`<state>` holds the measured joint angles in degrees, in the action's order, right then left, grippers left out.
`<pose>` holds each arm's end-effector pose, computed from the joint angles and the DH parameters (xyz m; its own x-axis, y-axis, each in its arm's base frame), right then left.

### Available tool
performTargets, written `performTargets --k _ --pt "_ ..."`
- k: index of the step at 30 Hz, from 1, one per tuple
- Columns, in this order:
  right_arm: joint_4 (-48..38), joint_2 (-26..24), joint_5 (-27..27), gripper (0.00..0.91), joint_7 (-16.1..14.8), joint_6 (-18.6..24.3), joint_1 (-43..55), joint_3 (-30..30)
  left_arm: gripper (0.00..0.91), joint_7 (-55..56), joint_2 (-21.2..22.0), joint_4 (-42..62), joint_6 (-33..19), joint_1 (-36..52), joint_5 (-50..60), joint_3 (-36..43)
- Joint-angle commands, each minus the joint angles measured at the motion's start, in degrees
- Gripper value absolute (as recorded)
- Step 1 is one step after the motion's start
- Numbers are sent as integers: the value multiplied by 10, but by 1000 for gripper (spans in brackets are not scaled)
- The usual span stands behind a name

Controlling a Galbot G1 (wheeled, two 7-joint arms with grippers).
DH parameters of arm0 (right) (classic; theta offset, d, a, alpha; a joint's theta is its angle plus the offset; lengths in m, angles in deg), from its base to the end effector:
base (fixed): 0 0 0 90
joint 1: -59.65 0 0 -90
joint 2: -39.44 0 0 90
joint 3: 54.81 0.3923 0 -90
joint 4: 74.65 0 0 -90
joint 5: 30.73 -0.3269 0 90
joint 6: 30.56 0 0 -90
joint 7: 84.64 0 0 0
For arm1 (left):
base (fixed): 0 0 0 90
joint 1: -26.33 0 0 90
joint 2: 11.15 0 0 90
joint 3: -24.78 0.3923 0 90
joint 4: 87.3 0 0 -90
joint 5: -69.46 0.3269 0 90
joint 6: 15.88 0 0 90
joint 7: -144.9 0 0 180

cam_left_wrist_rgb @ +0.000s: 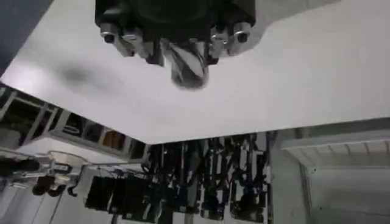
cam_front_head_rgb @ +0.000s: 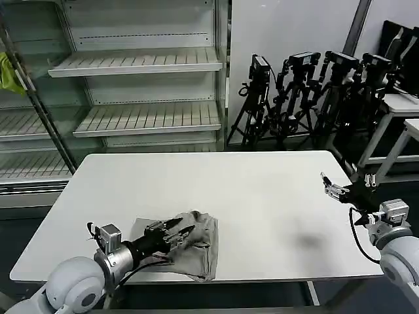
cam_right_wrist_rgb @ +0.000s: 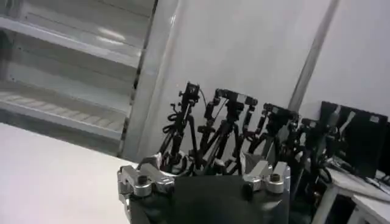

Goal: Fold and organize the clothes.

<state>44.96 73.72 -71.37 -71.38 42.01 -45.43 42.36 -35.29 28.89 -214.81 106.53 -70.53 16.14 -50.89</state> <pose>0.2461 -0.2107 -0.1706 -0.9940 -0.0521 0.0958 -0.0784 0.9519 -0.2962 0.2287 0.1067 -0.2022 -0.6864 0.6073 0.4000 0.6118 0.7796 -0.1338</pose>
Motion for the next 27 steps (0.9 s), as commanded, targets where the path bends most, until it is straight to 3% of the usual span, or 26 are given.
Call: performTargets --k 1,9,14,19,27 --pt "3 -1 0 907 -1 1 3 0 907 -1 -30 -68 -2 -71 2 -114" --pt "0 -2 -3 907 -9 10 21 -11 907 28 -69 32 6 -153 60 -201" --pt "3 9 -4 907 -14 18 22 -12 907 47 -42 116 7 -177 84 -186" --pt "7 17 -4 907 -16 22 16 -10 907 68 -17 133 8 -181 63 -177" --pt "19 9 -5 907 -15 21 13 -2 907 66 -14 123 8 -177 48 -173"
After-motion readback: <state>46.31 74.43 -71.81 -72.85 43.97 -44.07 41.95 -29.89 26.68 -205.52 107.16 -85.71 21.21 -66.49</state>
